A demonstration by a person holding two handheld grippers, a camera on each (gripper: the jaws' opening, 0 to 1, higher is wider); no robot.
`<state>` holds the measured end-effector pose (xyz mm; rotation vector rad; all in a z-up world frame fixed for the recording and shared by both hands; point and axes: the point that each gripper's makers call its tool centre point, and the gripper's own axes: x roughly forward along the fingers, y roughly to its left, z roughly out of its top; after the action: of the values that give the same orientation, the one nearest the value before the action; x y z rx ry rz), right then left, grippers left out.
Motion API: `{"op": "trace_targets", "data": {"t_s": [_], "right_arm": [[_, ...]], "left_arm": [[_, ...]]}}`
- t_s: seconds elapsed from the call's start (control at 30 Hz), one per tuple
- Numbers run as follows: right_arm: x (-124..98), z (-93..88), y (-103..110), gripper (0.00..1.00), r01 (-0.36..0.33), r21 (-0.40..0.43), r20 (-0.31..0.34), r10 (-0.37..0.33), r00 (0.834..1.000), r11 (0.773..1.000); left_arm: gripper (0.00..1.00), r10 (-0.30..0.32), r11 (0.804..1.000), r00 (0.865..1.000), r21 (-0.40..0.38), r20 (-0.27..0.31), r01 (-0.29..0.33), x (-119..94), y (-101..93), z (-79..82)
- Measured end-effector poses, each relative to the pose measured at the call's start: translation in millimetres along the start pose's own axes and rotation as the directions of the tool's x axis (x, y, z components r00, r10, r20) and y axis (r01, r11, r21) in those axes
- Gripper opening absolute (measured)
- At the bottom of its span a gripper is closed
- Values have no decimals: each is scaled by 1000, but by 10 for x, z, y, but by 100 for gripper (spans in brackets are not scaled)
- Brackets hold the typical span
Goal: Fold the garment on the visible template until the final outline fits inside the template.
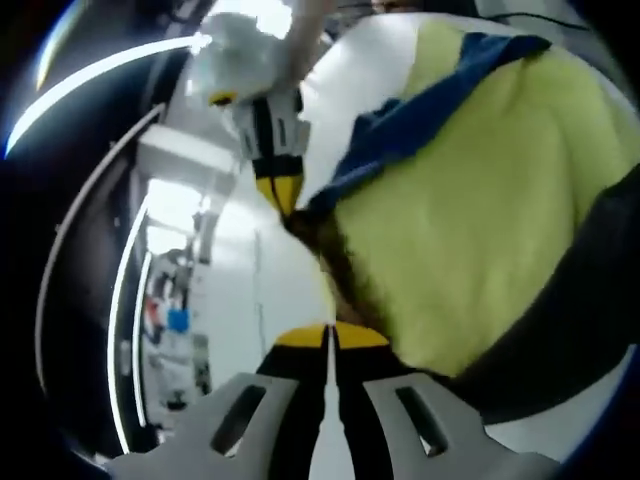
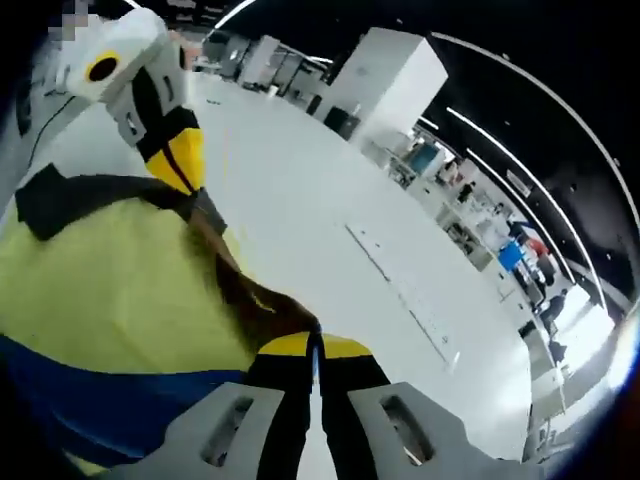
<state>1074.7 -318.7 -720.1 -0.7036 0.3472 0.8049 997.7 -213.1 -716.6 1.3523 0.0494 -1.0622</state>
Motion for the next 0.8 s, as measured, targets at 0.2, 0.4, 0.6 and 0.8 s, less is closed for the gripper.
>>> {"op": "trace_targets", "data": {"t_s": [0.2,0.4,0.6,0.8], "right_arm": [[110,-25,-76,2,12,104,-30,-9,1000,994],[119,-46,-59,2,7,134,-45,-1,999,991],[149,-188,-135,5,24,182,-81,-10,997,983],[30,-88,-181,12,38,202,-48,-29,998,979]], "left_arm": [[0,-51,998,999,32,-7,51,176,-108,6],[0,-34,996,991,-91,-133,21,367,7,-395],[0,-40,986,980,-166,-195,7,438,73,-608],[0,-50,981,976,-195,-214,7,501,65,-696]]}}
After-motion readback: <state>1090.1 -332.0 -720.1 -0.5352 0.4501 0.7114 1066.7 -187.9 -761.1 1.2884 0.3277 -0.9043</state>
